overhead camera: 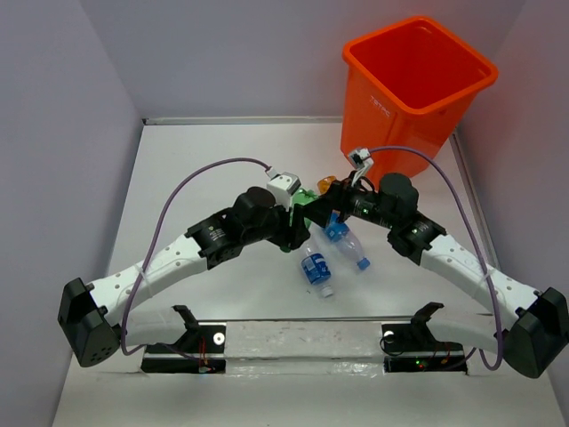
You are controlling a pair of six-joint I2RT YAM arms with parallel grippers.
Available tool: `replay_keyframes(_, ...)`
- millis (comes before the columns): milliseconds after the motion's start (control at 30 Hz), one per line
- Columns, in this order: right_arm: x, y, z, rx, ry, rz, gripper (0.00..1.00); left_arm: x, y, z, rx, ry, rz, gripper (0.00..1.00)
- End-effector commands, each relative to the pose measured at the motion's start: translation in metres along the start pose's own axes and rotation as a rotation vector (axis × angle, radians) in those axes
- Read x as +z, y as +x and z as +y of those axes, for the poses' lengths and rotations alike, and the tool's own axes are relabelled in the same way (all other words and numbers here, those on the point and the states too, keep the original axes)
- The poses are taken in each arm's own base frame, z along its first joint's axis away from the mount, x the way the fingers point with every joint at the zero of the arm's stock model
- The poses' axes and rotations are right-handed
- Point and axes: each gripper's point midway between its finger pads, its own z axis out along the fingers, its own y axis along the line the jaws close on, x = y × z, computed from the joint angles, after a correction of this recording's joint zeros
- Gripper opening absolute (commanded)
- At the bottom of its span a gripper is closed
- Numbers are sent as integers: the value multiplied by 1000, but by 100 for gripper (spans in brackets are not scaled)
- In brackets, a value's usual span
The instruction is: Put the plastic bottles in the bin
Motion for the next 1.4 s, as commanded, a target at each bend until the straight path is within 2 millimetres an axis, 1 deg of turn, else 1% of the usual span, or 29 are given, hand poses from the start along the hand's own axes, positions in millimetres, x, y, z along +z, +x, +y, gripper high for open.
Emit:
replay_keyframes(0, 9, -14, 3, -27, 6, -71, 100, -8, -28, -24, 14, 110, -110, 49)
replay_keyframes(133, 13, -18, 0, -33, 18, -89, 96, -9, -28, -29, 18, 140, -120, 49)
replay_keyframes(267, 19, -19, 3, -35, 3, -89, 63, -8, -25, -30, 13, 154, -113, 54)
replay_keyframes(300, 20, -21, 4, -33, 1, -95, 51, -8, -25, -29, 9, 145, -116, 57)
replay_keyframes(333, 20, -25, 4, -37, 2, -110, 45, -8, -23, -26, 3, 136, -114, 61)
replay_keyframes(367, 19, -29, 4, -40, 12, -123, 37, -8, -23, -25, -1, 129, -117, 71)
replay_keyframes(400, 19, -39, 2, -51, 37, -159, 28, -11, -24, -23, -13, 113, -128, 75)
replay_keyframes(433, 18, -46, -2, -71, 70, -185, 25, -10, -22, -17, -20, 86, -132, 82)
replay_keyframes(467, 17, -60, 1, -93, 83, -218, 25, -11, -22, -14, -29, 76, -135, 85)
replay_keyframes(533, 15, -74, -2, -121, 130, -251, 24, -16, -21, -13, -52, 68, -147, 92)
replay_keyframes(567, 14, -82, -5, -161, 159, -265, 23, -15, -16, -9, -62, 61, -141, 95)
replay_keyframes(600, 10, -104, -3, -186, 199, -321, 22, -19, -16, -10, -70, 63, -151, 97)
replay_keyframes(633, 9, -104, -10, -201, 232, -323, 22, -19, -14, -8, -80, 56, -153, 99)
replay_keyframes(667, 4, -124, 0, -230, 236, -363, 21, -18, -7, -3, -111, 41, -144, 99)
replay_keyframes(700, -1, -139, -3, -275, 287, -402, 21, -18, -6, 5, -128, -1, -160, 99)
replay_keyframes(733, -6, -152, 0, -299, 305, -431, 20, -20, -6, 9, -149, -15, -173, 99)
replay_keyframes(767, -17, -181, 5, -355, 352, -492, 20, -17, 3, 14, -185, -30, -165, 97)
replay_keyframes(800, -21, -191, 6, -382, 382, -503, 20, -16, 9, 14, -199, -19, -166, 97)
replay_keyframes(833, -38, -224, 14, -446, 427, -571, 19, -15, 12, 14, -210, -14, -159, 97)
replay_keyframes(967, -77, -286, 5, -541, 612, -684, 18, -6, 30, 24, -264, -52, -131, 91)
replay_keyframes(1000, -99, -314, 10, -555, 645, -754, 18, -5, 31, 25, -281, -56, -136, 91)
replay_keyframes(1100, -121, -346, -7, -600, 762, -793, 18, 5, 34, 33, -305, -95, -142, 94)
replay_keyframes(1133, -140, -367, -8, -613, 811, -840, 18, 11, 38, 37, -319, -122, -128, 98)
replay_keyframes(1167, -139, -372, -29, -623, 884, -822, 18, 13, 37, 40, -325, -140, -134, 99)
replay_keyframes(1200, -142, -378, -40, -630, 926, -822, 18, 16, 36, 43, -329, -157, -136, 99)
replay_keyframes(1233, -146, -385, -64, -633, 990, -810, 18, 22, 37, 45, -336, -178, -129, 99)
replay_keyframes(1300, -146, -388, -91, -616, 1031, -785, 18, 29, 37, 51, -339, -218, -129, 99)
replay_keyframes(1333, -146, -388, -104, -608, 1046, -772, 22, 35, 41, 54, -338, -234, -109, 99)
replay_keyframes(1367, -148, -389, -125, -595, 1075, -747, 51, 38, 39, 53, -346, -235, -107, 99)
